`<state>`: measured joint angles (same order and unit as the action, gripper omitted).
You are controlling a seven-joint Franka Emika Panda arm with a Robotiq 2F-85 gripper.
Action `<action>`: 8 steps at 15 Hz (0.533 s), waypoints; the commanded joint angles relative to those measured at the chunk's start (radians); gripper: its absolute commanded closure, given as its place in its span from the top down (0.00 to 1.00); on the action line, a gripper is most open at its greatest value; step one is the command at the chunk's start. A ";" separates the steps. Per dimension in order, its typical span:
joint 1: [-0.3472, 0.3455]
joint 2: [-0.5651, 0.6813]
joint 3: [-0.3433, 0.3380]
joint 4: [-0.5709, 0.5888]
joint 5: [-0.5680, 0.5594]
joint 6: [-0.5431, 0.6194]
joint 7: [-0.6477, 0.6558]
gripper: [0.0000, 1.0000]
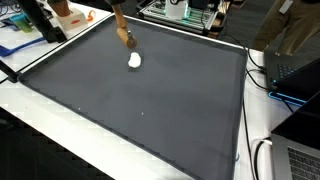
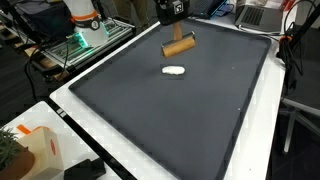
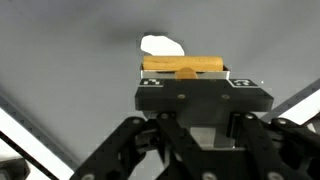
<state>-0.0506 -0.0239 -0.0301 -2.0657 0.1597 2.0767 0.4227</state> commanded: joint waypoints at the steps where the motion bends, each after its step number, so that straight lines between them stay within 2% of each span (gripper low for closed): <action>1: 0.027 -0.057 0.020 -0.086 -0.036 0.018 -0.140 0.22; 2: 0.019 -0.011 0.012 -0.035 -0.012 0.002 -0.077 0.47; 5: 0.029 -0.020 0.022 -0.055 -0.023 0.003 -0.117 0.47; 6: 0.029 -0.022 0.022 -0.056 -0.025 0.003 -0.122 0.22; 8: 0.036 -0.073 0.029 -0.101 -0.062 0.100 -0.218 0.22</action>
<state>-0.0225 -0.0458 -0.0055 -2.1236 0.1351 2.0941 0.2852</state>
